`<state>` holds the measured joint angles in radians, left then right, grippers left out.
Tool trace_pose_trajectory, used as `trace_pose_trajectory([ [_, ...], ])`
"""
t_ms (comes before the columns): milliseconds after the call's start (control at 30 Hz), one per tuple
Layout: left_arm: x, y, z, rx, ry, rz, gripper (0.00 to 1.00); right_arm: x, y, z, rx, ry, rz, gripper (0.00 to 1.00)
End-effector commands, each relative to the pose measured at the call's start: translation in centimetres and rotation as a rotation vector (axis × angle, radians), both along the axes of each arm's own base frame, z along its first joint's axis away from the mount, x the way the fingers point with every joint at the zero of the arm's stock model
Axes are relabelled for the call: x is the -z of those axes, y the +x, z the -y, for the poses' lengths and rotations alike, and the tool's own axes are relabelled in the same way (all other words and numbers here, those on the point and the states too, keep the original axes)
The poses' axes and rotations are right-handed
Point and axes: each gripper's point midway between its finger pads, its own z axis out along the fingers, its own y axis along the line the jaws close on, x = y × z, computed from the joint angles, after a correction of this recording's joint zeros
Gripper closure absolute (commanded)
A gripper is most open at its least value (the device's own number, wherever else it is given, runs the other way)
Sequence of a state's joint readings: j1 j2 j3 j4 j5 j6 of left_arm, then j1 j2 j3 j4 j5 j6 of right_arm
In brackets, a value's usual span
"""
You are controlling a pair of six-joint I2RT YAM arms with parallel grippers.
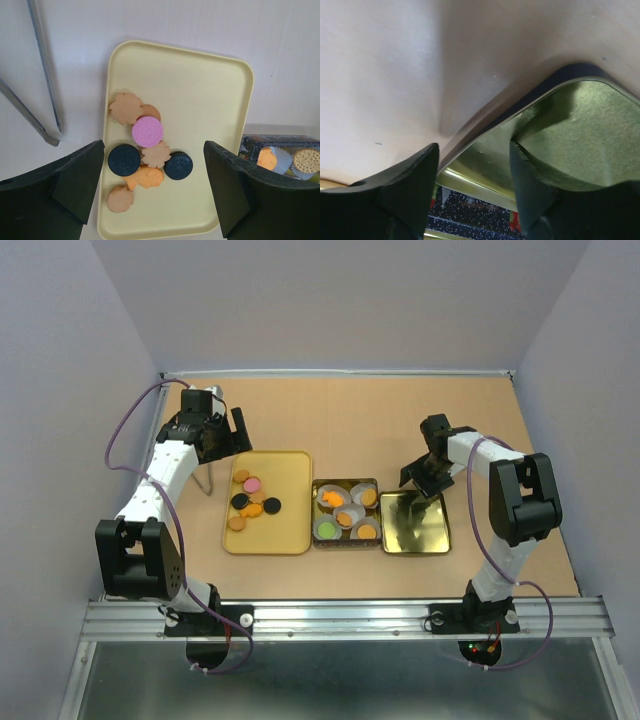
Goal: Pack the cookies
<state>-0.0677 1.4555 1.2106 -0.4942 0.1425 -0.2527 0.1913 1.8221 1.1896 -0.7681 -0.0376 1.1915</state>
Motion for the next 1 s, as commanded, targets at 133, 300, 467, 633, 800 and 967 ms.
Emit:
trace_pose_trajectory([
  [133,-0.7,-0.4,0.8,0.021,-0.025,0.04,0.08,0.5,2.0,0.3,0.021,-0.05,0.029,0.5],
  [300,-0.7,-0.6,0.9,0.025,-0.024,0.042,0.08,0.8,2.3,0.2,0.024,-0.05,0.024,0.5],
  [467,-0.4,-0.6,1.2,0.036,-0.027,0.034,0.08,1.0,2.6,0.0,0.013,-0.042,0.019,0.57],
  [633,-0.5,-0.5,1.3,0.04,-0.027,0.034,0.08,1.7,2.1,-0.4,-0.016,-0.045,-0.002,0.7],
  [800,-0.3,-0.5,1.3,0.04,-0.027,0.033,0.08,2.5,1.1,-1.1,-0.047,-0.052,-0.028,0.79],
  [967,-0.2,-0.7,1.4,0.042,-0.026,0.033,0.08,2.2,1.3,-1.2,-0.071,-0.052,-0.015,0.92],
])
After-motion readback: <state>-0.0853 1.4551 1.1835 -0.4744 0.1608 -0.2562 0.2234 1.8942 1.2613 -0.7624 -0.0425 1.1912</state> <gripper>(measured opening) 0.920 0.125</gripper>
